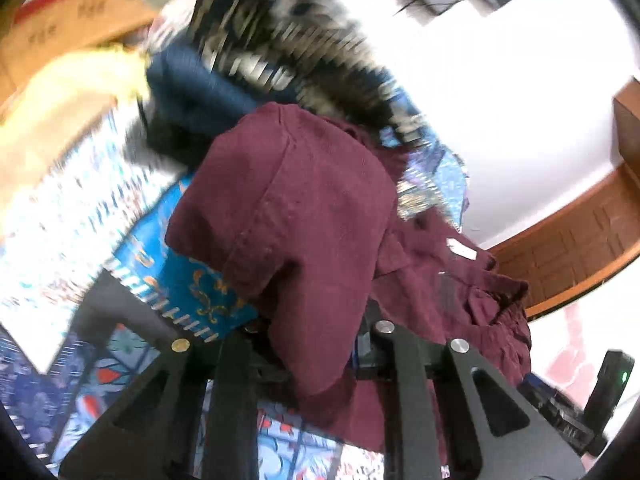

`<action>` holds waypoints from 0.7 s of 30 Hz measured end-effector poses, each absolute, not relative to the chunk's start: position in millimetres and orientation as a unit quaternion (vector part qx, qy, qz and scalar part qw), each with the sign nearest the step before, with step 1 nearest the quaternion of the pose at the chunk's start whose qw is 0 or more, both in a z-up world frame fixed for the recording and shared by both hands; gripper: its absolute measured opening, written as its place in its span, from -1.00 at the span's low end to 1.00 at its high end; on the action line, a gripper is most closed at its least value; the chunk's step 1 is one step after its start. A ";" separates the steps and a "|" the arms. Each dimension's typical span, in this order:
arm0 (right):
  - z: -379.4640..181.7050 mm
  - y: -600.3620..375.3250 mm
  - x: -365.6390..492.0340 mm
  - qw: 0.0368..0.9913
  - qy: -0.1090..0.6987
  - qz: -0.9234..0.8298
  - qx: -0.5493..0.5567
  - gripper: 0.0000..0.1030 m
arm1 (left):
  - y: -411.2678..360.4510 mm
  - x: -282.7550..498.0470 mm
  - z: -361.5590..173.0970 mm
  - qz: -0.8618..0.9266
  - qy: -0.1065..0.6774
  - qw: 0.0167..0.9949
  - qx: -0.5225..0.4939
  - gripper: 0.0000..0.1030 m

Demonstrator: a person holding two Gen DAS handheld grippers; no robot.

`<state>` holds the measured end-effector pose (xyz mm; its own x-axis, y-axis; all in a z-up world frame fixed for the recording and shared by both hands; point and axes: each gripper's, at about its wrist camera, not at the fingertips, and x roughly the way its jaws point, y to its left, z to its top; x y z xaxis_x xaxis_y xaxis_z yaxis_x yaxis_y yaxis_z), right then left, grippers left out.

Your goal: Fold large clothes

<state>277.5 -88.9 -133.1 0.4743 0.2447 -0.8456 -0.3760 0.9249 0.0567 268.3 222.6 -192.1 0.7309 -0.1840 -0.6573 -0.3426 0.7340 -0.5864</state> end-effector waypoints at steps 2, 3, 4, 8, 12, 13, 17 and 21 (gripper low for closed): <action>-123.7 -86.1 274.4 0.860 0.470 0.188 -0.067 0.55 | 221.4 252.4 -171.8 0.043 0.354 0.871 -0.339 -0.64; -119.3 -83.4 272.7 0.861 0.465 0.194 -0.067 0.55 | 219.0 244.6 -163.2 0.038 0.346 0.875 -0.335 -0.64; -114.3 -78.7 270.7 0.862 0.460 0.201 -0.068 0.55 | 216.3 234.1 -151.3 0.037 0.337 0.882 -0.328 -0.64; -108.9 -52.1 263.3 0.856 0.453 0.234 -0.084 0.55 | 211.5 202.2 -122.0 0.054 0.313 0.902 -0.292 -0.64; -130.6 -9.1 255.0 0.818 0.483 0.293 -0.109 0.55 | 208.1 175.0 -103.7 0.088 0.303 0.917 -0.245 -0.65; -139.0 -0.4 253.6 0.807 0.494 0.304 -0.113 0.55 | 206.9 171.2 -100.8 0.095 0.301 0.919 -0.235 -0.65; -179.5 44.0 240.4 0.771 0.528 0.335 -0.121 0.57 | 204.6 168.9 -86.4 0.117 0.291 0.927 -0.208 -0.65; -207.0 76.5 239.0 0.729 0.569 0.372 -0.077 0.59 | 199.9 177.5 -76.0 0.140 0.278 0.935 -0.168 -0.66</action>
